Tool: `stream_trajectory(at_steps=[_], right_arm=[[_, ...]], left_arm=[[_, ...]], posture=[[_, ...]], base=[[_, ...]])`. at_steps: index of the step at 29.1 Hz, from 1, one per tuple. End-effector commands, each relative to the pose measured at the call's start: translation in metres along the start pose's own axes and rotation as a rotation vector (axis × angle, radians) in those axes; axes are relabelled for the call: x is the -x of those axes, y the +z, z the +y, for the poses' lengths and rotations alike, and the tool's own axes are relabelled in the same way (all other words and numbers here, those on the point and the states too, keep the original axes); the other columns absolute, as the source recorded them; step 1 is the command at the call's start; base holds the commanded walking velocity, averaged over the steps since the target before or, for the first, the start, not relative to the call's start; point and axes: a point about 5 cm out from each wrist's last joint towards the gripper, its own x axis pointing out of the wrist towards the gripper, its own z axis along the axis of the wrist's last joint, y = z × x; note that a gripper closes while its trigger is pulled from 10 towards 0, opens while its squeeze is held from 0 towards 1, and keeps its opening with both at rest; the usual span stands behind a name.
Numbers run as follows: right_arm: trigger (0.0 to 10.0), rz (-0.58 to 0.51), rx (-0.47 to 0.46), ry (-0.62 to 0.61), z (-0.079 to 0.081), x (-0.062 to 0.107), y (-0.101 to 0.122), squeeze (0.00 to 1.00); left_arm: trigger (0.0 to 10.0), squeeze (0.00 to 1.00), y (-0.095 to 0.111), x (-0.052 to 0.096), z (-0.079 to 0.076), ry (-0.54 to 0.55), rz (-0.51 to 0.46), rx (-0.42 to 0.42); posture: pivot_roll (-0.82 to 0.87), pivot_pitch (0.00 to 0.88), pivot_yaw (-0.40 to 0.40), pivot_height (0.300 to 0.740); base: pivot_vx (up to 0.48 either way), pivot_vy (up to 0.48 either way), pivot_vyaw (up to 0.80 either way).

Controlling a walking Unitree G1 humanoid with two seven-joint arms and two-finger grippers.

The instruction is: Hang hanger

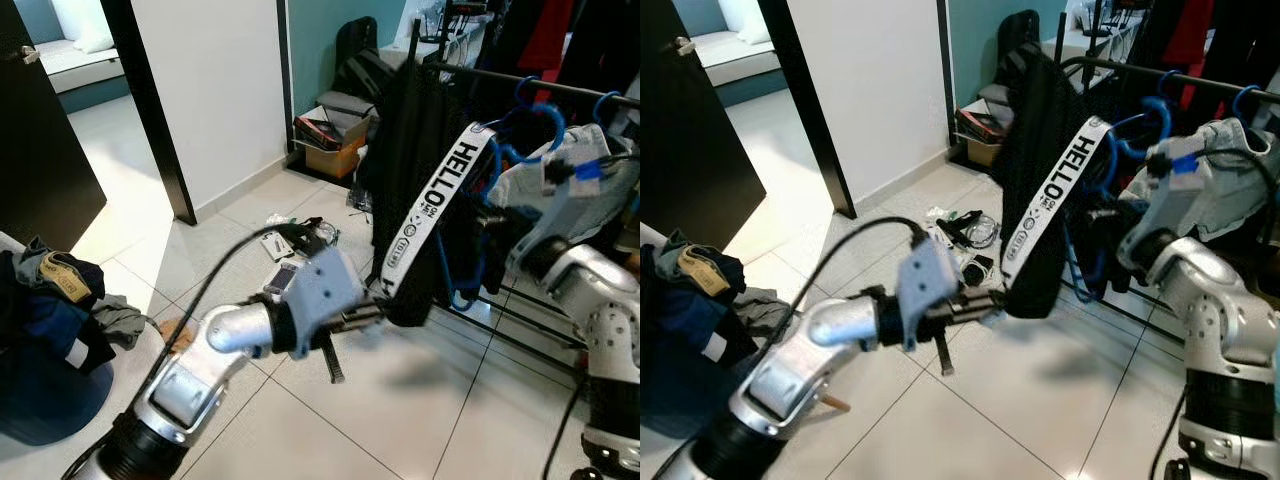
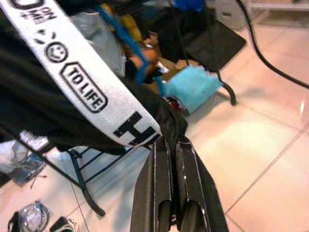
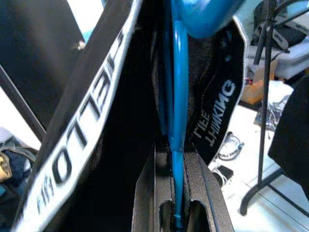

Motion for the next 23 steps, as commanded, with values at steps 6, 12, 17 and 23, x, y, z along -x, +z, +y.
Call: stream_trajectory(at_steps=[6,12,17,23], right_arm=[[10.0,-0.02,-0.001,0.09,0.019,-0.008,0.009,0.0],[10.0,0.045,0.073,0.186,0.032,-0.007,0.004,0.0],[10.0,0.066,0.09,0.209,0.034,-0.005,0.002,0.0],[10.0,0.132,0.204,0.254,0.029,0.002,0.002,0.0]], left_arm=[[10.0,0.7,-0.012,-0.016,-0.01,-0.011,0.094,-0.071],[10.0,1.0,-0.03,-0.007,0.004,0.055,0.232,-0.164],[10.0,1.0,-0.034,-0.001,0.01,0.078,0.276,-0.201],[10.0,1.0,-0.04,0.021,0.027,0.103,0.364,-0.239]], posture=[[-0.06,0.0,0.033,0.74],[-0.06,0.0,0.032,0.74],[-0.06,0.0,0.032,0.74],[-0.06,0.0,0.028,0.74]], base=[[0.0,0.0,0.0],[0.0,0.0,0.0],[0.0,0.0,0.0],[0.0,0.0,0.0]])
